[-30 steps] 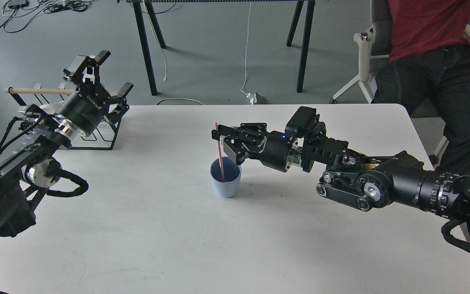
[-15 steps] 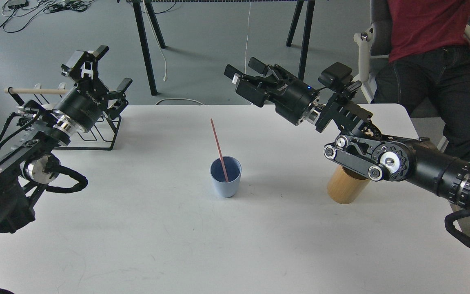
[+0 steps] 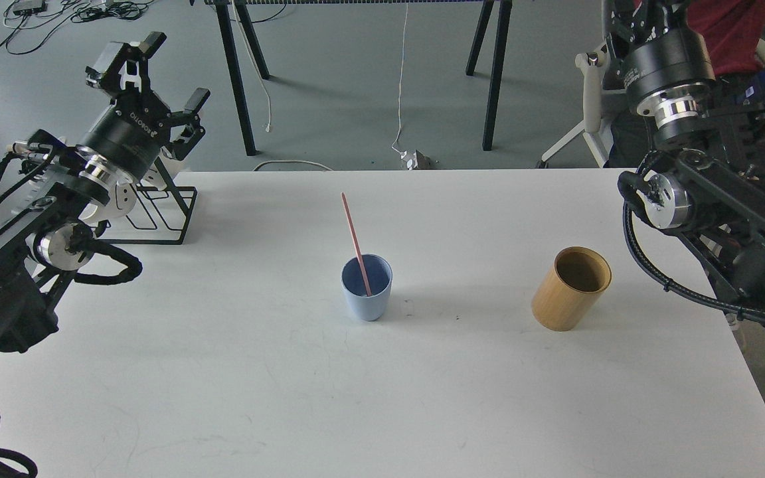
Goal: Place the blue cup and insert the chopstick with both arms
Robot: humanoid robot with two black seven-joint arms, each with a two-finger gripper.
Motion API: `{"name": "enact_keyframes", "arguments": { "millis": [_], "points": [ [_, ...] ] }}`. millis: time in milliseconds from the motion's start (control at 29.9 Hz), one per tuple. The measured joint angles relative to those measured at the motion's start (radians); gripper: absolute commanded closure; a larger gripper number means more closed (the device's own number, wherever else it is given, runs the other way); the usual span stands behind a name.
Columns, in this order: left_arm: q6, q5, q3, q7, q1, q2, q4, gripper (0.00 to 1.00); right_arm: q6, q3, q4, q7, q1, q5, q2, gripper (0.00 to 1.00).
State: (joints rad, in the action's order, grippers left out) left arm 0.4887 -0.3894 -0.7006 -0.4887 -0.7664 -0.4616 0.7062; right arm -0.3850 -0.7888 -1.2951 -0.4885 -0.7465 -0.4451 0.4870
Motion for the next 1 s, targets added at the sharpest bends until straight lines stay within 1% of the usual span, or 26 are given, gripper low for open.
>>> {"name": "enact_keyframes", "arguments": {
  "millis": [67, 167, 368, 469, 569, 670, 871, 1004],
  "points": [
    [0.0, 0.0, 0.0, 0.0, -0.014, -0.001, 0.001, 0.02, 0.063, -0.063, -0.045, 0.0, 0.07, 0.038, 0.0, 0.04],
    [0.0, 0.0, 0.001, 0.0, -0.026, -0.003, 0.002, 0.02, 0.19, -0.131, -0.081, 0.0, 0.151, 0.086, 0.0, 0.01],
    [0.0, 0.006, -0.013, 0.0, -0.03, -0.008, 0.012, 0.02, 0.511, -0.152, -0.084, 0.0, 0.223, 0.157, 0.003, 0.01],
    [0.0, 0.011, -0.026, 0.0, -0.03, -0.017, 0.013, 0.02, 0.584, -0.147, -0.082, 0.0, 0.241, 0.162, 0.004, 0.01],
    [0.0, 0.012, -0.029, 0.0, -0.03, -0.02, 0.013, 0.02, 0.595, -0.151, -0.081, 0.0, 0.247, 0.163, -0.003, 0.01],
    [0.0, 0.012, -0.029, 0.0, -0.029, -0.02, 0.013, 0.02, 0.583, -0.157, -0.079, 0.0, 0.248, 0.164, -0.009, 0.01],
    [0.0, 0.013, -0.027, 0.0, -0.021, -0.017, 0.019, 0.02, 0.467, -0.145, -0.076, 0.0, 0.237, 0.166, -0.019, 0.01],
    [0.0, 0.016, -0.027, 0.0, -0.02, -0.018, 0.023, 0.02, 0.439, -0.128, -0.077, 0.0, 0.236, 0.165, -0.02, 0.01]
  ]
}}
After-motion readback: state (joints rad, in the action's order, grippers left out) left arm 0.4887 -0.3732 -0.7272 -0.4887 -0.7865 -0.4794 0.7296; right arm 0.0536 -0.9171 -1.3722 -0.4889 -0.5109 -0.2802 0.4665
